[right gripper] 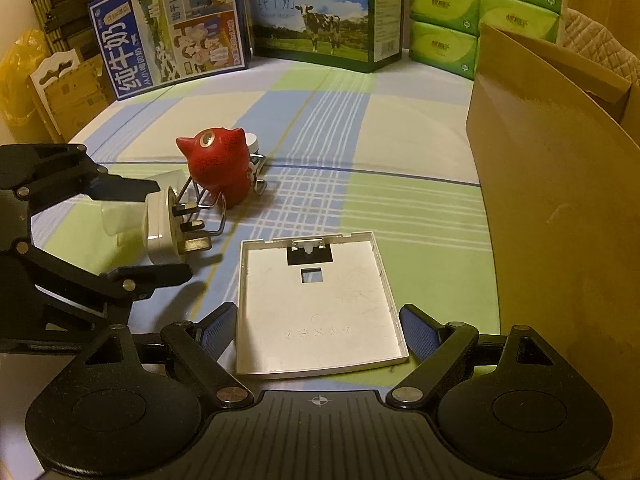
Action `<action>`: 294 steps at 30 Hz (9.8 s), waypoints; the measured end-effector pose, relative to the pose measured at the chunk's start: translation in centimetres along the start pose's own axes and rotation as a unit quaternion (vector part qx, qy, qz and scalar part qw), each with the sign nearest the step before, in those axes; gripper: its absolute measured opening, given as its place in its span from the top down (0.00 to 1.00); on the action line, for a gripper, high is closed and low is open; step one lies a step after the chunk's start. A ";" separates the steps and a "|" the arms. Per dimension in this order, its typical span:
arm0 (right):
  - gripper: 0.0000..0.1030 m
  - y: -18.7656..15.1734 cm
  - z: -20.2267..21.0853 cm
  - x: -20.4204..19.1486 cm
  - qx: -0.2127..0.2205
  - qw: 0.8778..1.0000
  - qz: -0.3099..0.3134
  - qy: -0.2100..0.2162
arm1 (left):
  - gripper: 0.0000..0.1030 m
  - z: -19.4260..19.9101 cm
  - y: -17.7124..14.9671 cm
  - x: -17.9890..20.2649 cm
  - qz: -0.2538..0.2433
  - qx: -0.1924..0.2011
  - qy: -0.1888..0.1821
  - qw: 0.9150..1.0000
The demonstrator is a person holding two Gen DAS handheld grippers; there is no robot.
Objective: Organize rigid objects
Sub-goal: 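Grasp the white charger plug with the left tool while the right tool grasps the white square plate, then carry both items over the box and open the left tool to drop the charger, then lower the white square plate into the box and open the right tool, then move both open tools back over the clear cup and red piggy, then grasp the clear plastic cup with the left tool while the right tool grasps the red piggy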
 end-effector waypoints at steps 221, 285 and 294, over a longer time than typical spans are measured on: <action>0.18 3.3 24.0 3.5 0.124 0.986 -0.104 -0.025 | 0.20 20.6 6.1 -0.3 0.352 0.004 0.100 0.931; 0.21 7.3 -0.2 -2.9 0.069 0.993 -0.002 0.093 | 0.36 -1.0 -2.0 -8.1 0.163 -0.075 0.020 0.984; 0.27 8.3 -1.9 -4.2 0.076 0.992 0.022 0.096 | 0.54 -0.8 -3.3 -9.5 0.227 -0.103 0.037 0.968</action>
Point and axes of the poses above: each gripper's, at about its wrist camera, not at the fingertips, and z roughly against the way its jaws point, x to its right, y to its top, the point moved 8 cm from there along -z, roughly the way its jaws point, and after that the axes turned 1 degree about y, right-handed, at the moved point
